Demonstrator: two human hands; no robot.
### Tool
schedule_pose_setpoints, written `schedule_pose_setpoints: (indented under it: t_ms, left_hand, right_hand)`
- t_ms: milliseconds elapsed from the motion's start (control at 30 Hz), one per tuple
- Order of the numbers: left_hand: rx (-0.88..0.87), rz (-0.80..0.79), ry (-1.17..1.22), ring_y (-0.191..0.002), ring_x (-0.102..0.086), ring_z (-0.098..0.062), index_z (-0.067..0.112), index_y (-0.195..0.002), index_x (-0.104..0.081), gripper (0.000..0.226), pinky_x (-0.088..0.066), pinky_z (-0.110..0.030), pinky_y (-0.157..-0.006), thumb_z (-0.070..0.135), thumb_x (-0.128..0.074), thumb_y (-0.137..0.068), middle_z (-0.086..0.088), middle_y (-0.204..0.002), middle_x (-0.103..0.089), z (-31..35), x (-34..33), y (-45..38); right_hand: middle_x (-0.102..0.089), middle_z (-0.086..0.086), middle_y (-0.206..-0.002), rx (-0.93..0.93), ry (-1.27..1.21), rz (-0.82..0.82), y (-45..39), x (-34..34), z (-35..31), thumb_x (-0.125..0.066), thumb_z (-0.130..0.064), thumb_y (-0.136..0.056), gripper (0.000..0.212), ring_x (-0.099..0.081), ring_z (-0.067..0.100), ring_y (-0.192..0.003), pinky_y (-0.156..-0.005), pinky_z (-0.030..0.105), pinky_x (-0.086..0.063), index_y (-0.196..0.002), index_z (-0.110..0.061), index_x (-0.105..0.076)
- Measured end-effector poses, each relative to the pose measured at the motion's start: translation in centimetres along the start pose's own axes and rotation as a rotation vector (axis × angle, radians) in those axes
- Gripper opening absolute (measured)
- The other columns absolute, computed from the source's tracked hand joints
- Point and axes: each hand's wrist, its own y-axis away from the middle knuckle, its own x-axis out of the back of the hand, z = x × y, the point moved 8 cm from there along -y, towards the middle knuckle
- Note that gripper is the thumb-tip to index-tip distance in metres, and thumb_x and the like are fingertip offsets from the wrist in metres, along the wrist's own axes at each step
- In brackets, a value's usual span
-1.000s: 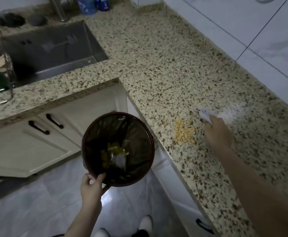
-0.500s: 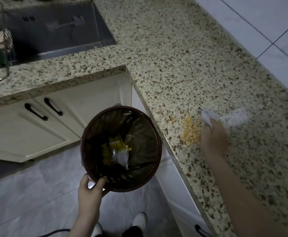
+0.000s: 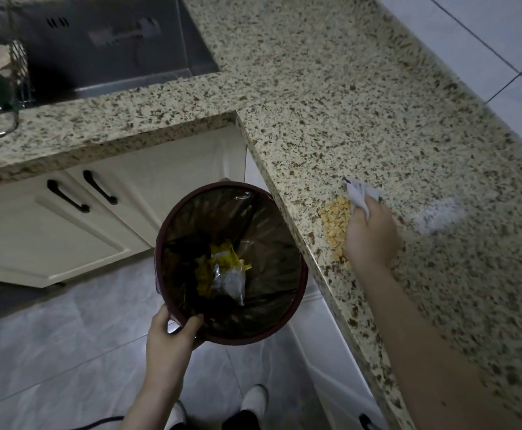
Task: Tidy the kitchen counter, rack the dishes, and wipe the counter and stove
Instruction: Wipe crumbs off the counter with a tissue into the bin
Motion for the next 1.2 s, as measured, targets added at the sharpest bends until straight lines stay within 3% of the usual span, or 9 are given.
schedule_pose_setpoints:
  t_ms: [167, 333, 433, 633, 733, 900, 1033, 1133, 1200]
  left_hand:
    - [0.022, 0.007, 0.003, -0.066, -0.066, -0.016, 0.012, -0.086, -0.061, 0.017, -0.057, -0.022, -0.057, -0.004, -0.061, -0.083, -0.012, -0.092, -0.053, 0.0, -0.1, 0.0]
    - [0.041, 0.002, -0.019, -0.075, -0.063, -0.027, 0.008, -0.084, -0.059, 0.013, -0.057, -0.031, -0.062, -0.005, -0.061, -0.082, -0.023, -0.102, -0.051, -0.2, -0.3, 0.0]
    - [0.053, 0.001, -0.020, -0.070, -0.063, -0.023, 0.005, -0.085, -0.058, 0.011, -0.056, -0.028, -0.059, -0.004, -0.061, -0.082, -0.023, -0.102, -0.051, -0.3, -0.3, 0.0]
    - [0.029, -0.032, 0.043, -0.056, -0.062, -0.006, 0.006, -0.080, -0.059, 0.013, -0.054, -0.022, -0.052, -0.006, -0.061, -0.080, 0.002, -0.066, -0.057, 0.5, 0.0, -0.3]
    - [0.032, -0.037, 0.056, -0.067, -0.063, -0.014, 0.016, -0.075, -0.060, 0.020, -0.056, -0.027, -0.057, -0.003, -0.062, -0.080, 0.002, -0.073, -0.062, 0.7, 0.4, -0.6]
    - [0.080, -0.040, 0.073, -0.074, -0.064, -0.020, 0.015, -0.076, -0.058, 0.018, -0.058, -0.034, -0.061, -0.002, -0.061, -0.082, -0.005, -0.082, -0.062, 0.7, 0.4, -0.7]
    - [0.083, -0.061, 0.101, -0.070, -0.065, -0.014, 0.014, -0.078, -0.060, 0.018, -0.056, -0.027, -0.055, -0.004, -0.061, -0.082, 0.003, -0.074, -0.063, 1.0, 0.2, -0.7]
    - [0.088, -0.065, 0.092, -0.066, -0.065, -0.011, 0.013, -0.079, -0.060, 0.017, -0.054, -0.023, -0.051, -0.003, -0.062, -0.082, 0.004, -0.073, -0.063, 1.4, 0.2, -0.9]
    - [0.081, -0.054, 0.080, -0.069, -0.065, -0.013, 0.013, -0.078, -0.059, 0.017, -0.055, -0.025, -0.052, -0.003, -0.062, -0.082, 0.000, -0.076, -0.063, 1.4, 0.3, -1.0]
  right_hand:
    - [-0.061, 0.008, -0.105, 0.031, 0.021, 0.000, 0.3, -0.5, -1.0, -0.029, -0.029, -0.080, 0.051, -0.046, 0.020, -0.075, -0.067, 0.029, -0.033, -0.116, -0.018, -0.064]
    - [-0.059, 0.006, -0.099, 0.052, 0.030, -0.030, 1.9, -2.0, -3.2, -0.032, -0.027, -0.085, 0.045, -0.045, 0.019, -0.071, -0.065, 0.030, -0.036, -0.116, -0.018, -0.064]
    - [-0.060, -0.001, -0.092, 0.076, -0.008, -0.062, 4.8, -3.9, -5.6, -0.037, -0.027, -0.089, 0.036, -0.048, 0.016, -0.069, -0.060, 0.025, -0.037, -0.111, -0.021, -0.065]
    - [-0.059, 0.004, -0.110, 0.219, 0.022, -0.578, 17.8, -13.2, -8.2, -0.044, -0.021, -0.092, 0.023, -0.059, 0.027, -0.091, -0.068, 0.027, -0.035, -0.107, -0.012, -0.059]
    - [-0.059, 0.005, -0.111, 0.146, 0.012, -0.666, 18.0, -14.0, -7.0, -0.043, -0.020, -0.094, 0.022, -0.059, 0.026, -0.095, -0.070, 0.028, -0.037, -0.105, -0.012, -0.060]
    - [-0.055, -0.003, -0.102, 0.278, -0.144, -0.435, 14.8, -10.2, -8.6, -0.039, -0.022, -0.092, 0.031, -0.056, 0.016, -0.080, -0.058, 0.025, -0.035, -0.115, -0.015, -0.059]
    - [-0.052, 0.007, -0.107, 0.338, 0.189, -0.569, 14.4, -11.6, -7.1, -0.042, -0.017, -0.095, 0.023, -0.057, 0.029, -0.082, -0.059, 0.030, -0.034, -0.112, -0.010, -0.056]
    - [-0.054, 0.004, -0.104, 0.337, 0.082, -0.406, 13.5, -10.2, -7.3, -0.043, -0.016, -0.095, 0.023, -0.057, 0.025, -0.075, -0.055, 0.029, -0.033, -0.112, -0.011, -0.057]
    - [-0.055, 0.006, -0.102, 0.368, 0.194, -0.486, 13.6, -11.2, -7.2, -0.044, -0.018, -0.095, 0.017, -0.058, 0.028, -0.076, -0.054, 0.028, -0.029, -0.102, -0.010, -0.057]
